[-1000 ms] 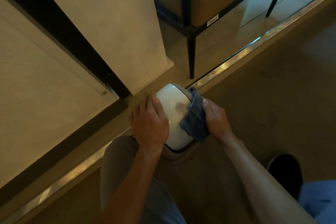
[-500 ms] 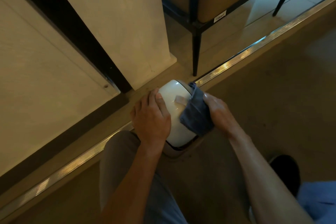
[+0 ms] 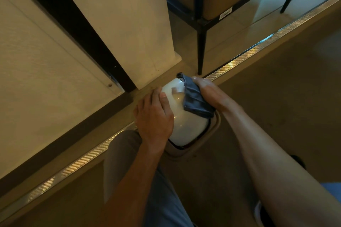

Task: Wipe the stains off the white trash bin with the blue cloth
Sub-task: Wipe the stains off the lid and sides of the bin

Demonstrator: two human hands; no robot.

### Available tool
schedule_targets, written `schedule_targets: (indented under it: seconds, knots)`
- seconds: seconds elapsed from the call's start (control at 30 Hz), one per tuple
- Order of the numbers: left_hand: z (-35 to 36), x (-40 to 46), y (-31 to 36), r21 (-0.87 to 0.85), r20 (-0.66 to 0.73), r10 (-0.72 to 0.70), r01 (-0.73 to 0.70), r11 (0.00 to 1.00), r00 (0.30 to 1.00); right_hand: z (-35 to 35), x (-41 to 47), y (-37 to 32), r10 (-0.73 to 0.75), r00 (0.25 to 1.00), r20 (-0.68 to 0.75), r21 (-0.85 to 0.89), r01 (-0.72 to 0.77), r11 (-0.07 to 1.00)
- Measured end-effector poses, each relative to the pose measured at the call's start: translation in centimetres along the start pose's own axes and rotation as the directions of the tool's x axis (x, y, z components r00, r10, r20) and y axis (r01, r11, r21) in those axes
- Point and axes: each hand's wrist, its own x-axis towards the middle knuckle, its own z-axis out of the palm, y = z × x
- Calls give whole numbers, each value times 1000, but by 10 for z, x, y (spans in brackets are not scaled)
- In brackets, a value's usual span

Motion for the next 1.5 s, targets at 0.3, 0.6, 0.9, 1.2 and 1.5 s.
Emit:
schedule_targets:
  seconds: [0.3, 0.6, 0.9, 1.2, 1.5]
  knots:
    - [0, -1, 2, 18, 7, 42, -42, 999, 999, 14, -64, 56, -58, 974, -221, 24, 65, 998]
    - [-2, 1, 0, 9, 15, 6, -7, 1000, 1000, -4, 5, -11, 25, 997, 68, 31, -27, 999]
    - [1, -1, 0, -2, 3, 45, -45, 999, 999, 26, -79, 56, -82, 956, -283, 64, 104, 993]
    - [-2, 0, -2, 18, 27, 84, -85, 996, 996, 4, -35, 20, 34, 990, -138, 78, -23, 997]
    - [-2, 0, -1, -2, 15, 67, -67, 998, 998, 2, -48, 26, 47, 987, -156, 85, -34, 996]
